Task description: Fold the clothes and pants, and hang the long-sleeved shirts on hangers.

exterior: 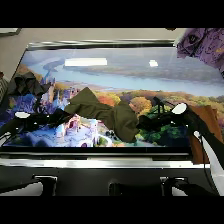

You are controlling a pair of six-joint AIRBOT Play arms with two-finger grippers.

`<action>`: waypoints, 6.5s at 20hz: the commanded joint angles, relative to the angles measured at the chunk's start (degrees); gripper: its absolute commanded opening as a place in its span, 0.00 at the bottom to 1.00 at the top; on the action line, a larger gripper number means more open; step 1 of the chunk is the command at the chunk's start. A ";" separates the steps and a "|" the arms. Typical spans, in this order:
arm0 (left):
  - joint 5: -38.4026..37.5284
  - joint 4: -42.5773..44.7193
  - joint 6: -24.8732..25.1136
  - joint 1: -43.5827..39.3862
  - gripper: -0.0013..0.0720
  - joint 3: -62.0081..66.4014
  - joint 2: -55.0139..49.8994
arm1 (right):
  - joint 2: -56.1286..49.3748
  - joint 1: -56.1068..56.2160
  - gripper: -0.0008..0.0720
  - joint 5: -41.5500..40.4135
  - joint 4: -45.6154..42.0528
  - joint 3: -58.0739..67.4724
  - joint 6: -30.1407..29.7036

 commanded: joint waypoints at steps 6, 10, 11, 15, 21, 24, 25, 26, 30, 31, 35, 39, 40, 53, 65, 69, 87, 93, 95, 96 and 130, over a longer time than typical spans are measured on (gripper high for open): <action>-9.53 -2.71 1.01 0.81 0.04 24.68 -0.76 | 5.44 -0.02 0.05 -3.43 -6.86 11.39 4.83; -14.03 12.50 -9.66 4.94 0.04 49.68 6.08 | 7.43 -0.02 0.05 -1.05 -12.46 32.54 5.09; -14.82 16.96 -11.91 5.77 0.04 55.63 8.24 | 8.50 -0.02 0.05 -0.96 -13.62 37.09 4.68; -16.52 27.08 -17.51 8.50 0.04 69.59 18.05 | 16.02 -0.02 0.05 0.90 -15.76 49.31 2.45; -20.85 37.97 -22.80 9.35 0.04 70.29 31.45 | 28.33 -0.02 0.05 8.31 -18.58 50.10 2.82; -23.23 36.54 -22.82 9.33 0.04 69.99 31.67 | 28.68 -0.02 0.05 10.29 -18.34 50.10 5.60; -23.45 35.85 -22.80 9.33 0.04 69.22 31.19 | 27.82 -0.02 0.05 10.19 -18.34 50.10 6.54; -23.41 34.75 -22.75 9.27 0.04 67.89 30.29 | 26.29 -0.02 0.05 10.36 -18.29 50.10 7.17; -23.19 33.90 -20.96 4.87 0.04 59.65 23.06 | 14.56 0.00 0.05 13.55 -17.57 50.07 12.52; -22.34 33.92 -20.98 3.04 0.04 56.81 20.13 | 9.92 0.04 0.05 14.43 -17.16 50.07 13.86; -13.46 33.90 -21.05 -2.69 0.04 47.15 6.12 | -10.23 0.04 0.05 10.05 -15.39 50.07 13.68; -6.23 33.64 -21.29 -6.64 0.04 45.79 -9.90 | -26.67 0.04 0.05 -8.31 -12.55 50.10 13.75; -4.61 33.07 -21.29 -7.30 0.04 45.79 -13.03 | -29.35 0.04 0.05 -12.87 -10.47 50.10 13.75; -5.35 27.56 -21.24 -7.67 0.04 45.79 -19.23 | -25.40 -14.45 0.59 5.22 -11.69 50.07 12.07; -7.48 27.58 -21.24 -7.67 0.04 45.79 -19.08 | -24.94 -13.97 0.59 1.92 -4.15 29.94 7.67; -7.50 27.58 -21.24 -7.67 0.04 45.79 -19.08 | -28.22 -10.25 0.59 -2.54 -4.04 29.92 8.72; -12.00 37.81 -21.27 -7.41 0.04 63.82 -10.99 | -13.73 -8.90 0.05 -11.85 -4.79 52.72 10.91; -15.28 42.07 -24.52 -2.54 0.04 77.81 4.13 | 2.47 -8.87 0.05 -6.14 -18.60 68.48 16.76; -16.74 43.52 -24.68 -0.07 0.04 74.77 13.11 | 10.05 -8.87 0.05 -3.26 -21.31 68.48 16.79; -18.38 45.86 -25.22 1.05 0.04 73.48 17.57 | 13.79 -8.87 0.05 -0.83 -22.84 68.48 17.57; -11.26 38.69 -30.32 -2.19 0.77 63.43 -26.84 | -38.66 -6.45 0.56 -1.46 -10.58 60.11 19.19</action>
